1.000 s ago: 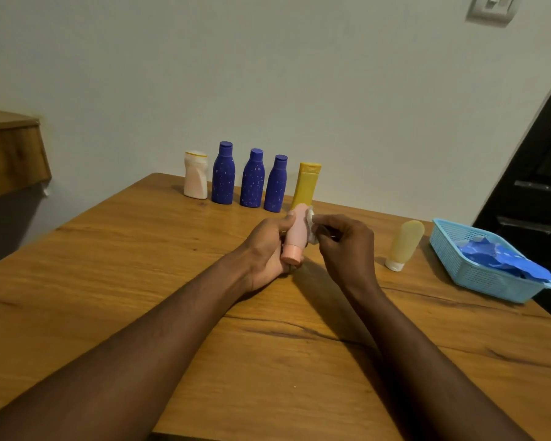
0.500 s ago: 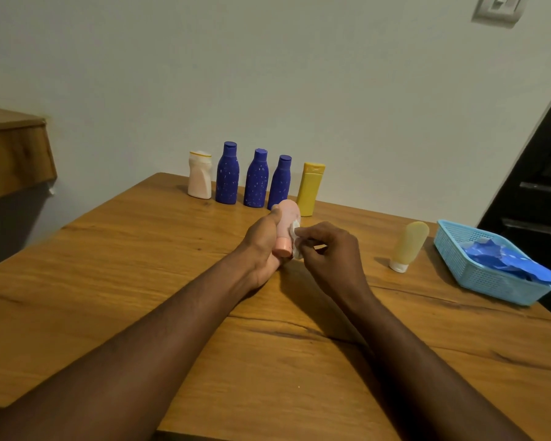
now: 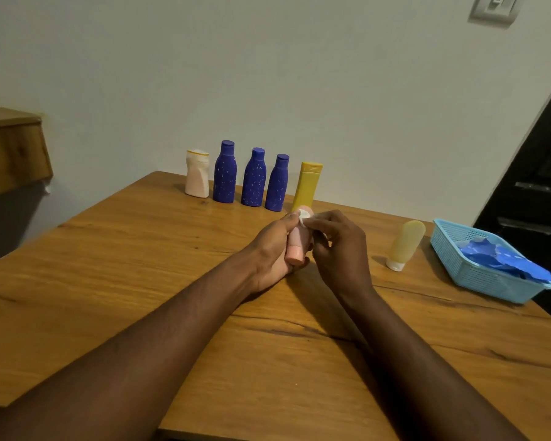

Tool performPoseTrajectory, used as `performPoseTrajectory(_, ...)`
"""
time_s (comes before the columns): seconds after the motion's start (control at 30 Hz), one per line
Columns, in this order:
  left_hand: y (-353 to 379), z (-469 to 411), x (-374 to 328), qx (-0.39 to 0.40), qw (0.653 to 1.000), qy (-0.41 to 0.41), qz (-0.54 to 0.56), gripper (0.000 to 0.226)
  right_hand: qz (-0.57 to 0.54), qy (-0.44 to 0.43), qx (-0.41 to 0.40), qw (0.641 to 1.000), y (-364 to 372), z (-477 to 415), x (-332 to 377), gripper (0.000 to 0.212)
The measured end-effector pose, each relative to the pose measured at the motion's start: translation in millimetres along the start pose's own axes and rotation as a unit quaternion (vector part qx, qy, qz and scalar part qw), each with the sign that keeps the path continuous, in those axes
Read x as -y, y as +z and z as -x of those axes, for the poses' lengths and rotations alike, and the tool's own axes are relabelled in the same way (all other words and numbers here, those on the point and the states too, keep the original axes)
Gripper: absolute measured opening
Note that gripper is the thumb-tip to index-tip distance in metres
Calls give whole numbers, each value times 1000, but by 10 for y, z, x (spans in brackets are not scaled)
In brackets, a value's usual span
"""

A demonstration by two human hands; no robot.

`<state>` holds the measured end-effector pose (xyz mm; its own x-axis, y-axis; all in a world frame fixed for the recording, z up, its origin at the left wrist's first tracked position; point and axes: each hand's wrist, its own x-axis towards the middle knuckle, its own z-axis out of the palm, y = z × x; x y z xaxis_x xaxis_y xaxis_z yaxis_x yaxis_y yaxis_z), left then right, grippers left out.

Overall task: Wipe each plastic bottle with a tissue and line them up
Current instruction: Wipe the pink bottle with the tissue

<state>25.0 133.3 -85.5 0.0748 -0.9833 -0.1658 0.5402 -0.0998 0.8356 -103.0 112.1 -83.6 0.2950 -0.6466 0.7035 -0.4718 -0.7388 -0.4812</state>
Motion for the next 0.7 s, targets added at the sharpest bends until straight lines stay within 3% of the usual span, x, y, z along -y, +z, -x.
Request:
performPoseTrajectory(0.23, -130, -19, -82, -36, 999, -2, 14, 43, 13, -77, 114, 990, 30, 54, 169, 21)
performPoseTrajectory(0.4, -149, -65, -81, -39, 999, -10, 29, 48, 8, -59, 154, 986, -34, 36, 170, 27)
performPoseTrajectory(0.7, -40, 11, 1, 62, 998, -17, 16, 39, 3, -4, -64, 998, -96, -88, -81, 24)
